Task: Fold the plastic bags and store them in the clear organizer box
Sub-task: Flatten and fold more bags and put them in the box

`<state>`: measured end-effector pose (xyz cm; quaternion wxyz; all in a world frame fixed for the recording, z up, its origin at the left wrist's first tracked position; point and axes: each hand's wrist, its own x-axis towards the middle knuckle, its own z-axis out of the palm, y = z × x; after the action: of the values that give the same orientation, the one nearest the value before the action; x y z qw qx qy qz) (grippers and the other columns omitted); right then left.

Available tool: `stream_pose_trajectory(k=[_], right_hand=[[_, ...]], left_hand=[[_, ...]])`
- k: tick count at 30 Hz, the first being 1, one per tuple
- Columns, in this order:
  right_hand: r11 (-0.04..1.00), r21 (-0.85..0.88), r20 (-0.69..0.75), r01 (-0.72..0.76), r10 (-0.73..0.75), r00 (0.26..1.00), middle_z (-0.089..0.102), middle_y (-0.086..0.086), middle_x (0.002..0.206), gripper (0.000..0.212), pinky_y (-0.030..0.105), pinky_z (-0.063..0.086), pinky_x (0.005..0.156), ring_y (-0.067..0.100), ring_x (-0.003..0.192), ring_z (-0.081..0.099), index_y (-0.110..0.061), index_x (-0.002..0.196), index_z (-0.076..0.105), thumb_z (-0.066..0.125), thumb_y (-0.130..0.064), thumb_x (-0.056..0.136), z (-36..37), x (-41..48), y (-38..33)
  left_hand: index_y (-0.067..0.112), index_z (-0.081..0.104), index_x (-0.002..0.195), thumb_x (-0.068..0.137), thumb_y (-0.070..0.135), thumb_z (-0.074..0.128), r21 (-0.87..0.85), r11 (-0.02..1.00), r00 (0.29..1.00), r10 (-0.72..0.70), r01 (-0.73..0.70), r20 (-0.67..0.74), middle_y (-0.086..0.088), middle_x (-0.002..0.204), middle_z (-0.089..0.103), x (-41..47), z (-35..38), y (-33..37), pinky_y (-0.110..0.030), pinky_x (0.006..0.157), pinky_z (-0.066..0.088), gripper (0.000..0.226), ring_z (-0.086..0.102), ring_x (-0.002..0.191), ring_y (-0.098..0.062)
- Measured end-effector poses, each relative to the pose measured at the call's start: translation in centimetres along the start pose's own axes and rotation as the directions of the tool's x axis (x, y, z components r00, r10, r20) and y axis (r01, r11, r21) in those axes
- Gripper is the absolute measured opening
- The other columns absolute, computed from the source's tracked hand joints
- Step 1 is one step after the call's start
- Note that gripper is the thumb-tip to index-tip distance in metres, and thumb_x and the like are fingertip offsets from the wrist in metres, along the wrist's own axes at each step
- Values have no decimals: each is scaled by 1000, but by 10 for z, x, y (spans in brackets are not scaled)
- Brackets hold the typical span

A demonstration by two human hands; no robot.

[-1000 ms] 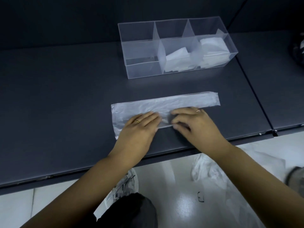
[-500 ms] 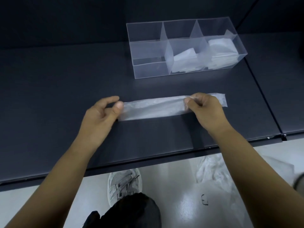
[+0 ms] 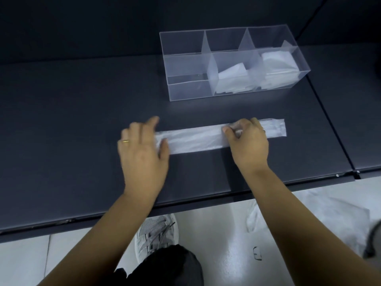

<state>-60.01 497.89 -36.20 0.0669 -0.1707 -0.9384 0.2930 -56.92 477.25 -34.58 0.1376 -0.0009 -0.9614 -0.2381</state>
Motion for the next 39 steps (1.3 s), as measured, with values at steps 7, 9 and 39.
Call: stream_pose_trajectory(k=[7, 9, 39], right_hand=[[999, -39, 10, -38, 38, 999, 51, -3, 94, 18, 30, 42, 69, 25, 92, 58, -16, 89, 64, 64, -35, 89, 2, 4, -7], [990, -142, -82, 2, -14, 997, 52, 5, 108, 22, 35, 41, 83, 28, 103, 54, -14, 103, 63, 66, -29, 86, -1, -2, -13], [994, 84, 238, 64, -82, 968, 58, -4, 83, 17, 17, 42, 68, 10, 75, 53, -23, 79, 54, 59, -13, 92, -84, 32, 83]], left_hand=[[18, 14, 152, 92, 59, 4, 162, 906, 818, 261, -390, 513, -1, 161, 6, -17, 30, 20, -49, 118, -4, 74, -4, 148, -23], [23, -2, 152, 87, 64, -6, 231, 899, 820, 202, -372, 535, 3, 160, -9, -18, 37, 14, -50, 116, -11, 78, -14, 146, -22], [31, -9, 150, 84, 73, -10, 189, 844, 735, 301, -503, 608, 7, 159, -12, 1, 39, 0, -64, 111, -7, 78, -15, 146, -22]])
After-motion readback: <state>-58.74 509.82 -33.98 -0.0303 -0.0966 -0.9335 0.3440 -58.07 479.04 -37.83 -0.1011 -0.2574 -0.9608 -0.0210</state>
